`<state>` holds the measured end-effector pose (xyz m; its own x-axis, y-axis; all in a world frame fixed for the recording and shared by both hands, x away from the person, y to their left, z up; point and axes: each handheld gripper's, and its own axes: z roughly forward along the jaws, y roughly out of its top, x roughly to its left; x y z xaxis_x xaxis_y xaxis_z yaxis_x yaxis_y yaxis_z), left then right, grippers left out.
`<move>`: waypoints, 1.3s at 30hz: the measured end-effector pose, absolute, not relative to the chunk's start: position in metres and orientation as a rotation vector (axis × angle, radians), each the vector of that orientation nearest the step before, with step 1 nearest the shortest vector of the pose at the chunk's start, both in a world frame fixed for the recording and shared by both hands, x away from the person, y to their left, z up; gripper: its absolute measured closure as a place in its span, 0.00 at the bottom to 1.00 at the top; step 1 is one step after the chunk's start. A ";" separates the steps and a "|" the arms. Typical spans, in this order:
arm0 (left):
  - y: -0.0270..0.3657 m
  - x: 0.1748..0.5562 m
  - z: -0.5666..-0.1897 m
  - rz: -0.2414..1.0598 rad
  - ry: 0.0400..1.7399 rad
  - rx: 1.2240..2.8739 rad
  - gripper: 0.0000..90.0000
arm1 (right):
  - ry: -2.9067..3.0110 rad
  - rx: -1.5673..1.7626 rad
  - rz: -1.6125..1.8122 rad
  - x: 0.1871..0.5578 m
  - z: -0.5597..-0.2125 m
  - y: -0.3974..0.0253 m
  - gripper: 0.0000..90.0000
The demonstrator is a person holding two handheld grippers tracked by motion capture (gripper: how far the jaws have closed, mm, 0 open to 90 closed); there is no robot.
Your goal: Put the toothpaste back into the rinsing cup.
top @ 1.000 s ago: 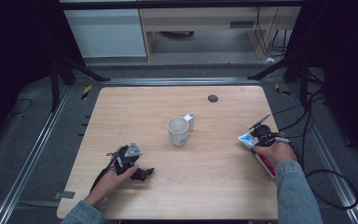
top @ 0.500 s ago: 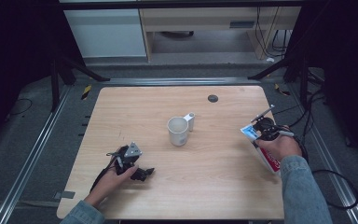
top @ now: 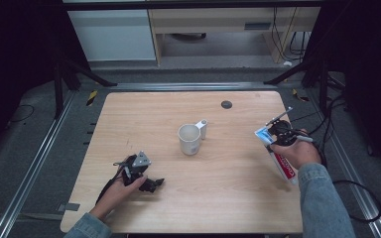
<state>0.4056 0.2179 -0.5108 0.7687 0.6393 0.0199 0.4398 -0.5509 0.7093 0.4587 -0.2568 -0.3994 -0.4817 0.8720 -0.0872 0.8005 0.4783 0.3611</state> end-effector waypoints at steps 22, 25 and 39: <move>0.218 0.406 -0.511 0.361 0.798 2.245 0.00 | 2.360 1.362 0.591 0.460 -0.354 -0.248 0.82; 0.218 0.406 -0.511 0.361 0.798 2.245 0.00 | 2.342 1.340 0.639 0.460 -0.350 -0.243 0.82; 0.218 0.406 -0.511 0.361 0.797 2.246 0.00 | 2.268 1.265 0.794 0.462 -0.343 -0.218 0.82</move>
<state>0.4058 0.2181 -0.5107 0.7699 0.6378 0.0227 0.4375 -0.5533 0.7089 0.4622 -0.2179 -0.3434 -0.4960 0.8641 -0.0854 0.6222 0.4224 0.6591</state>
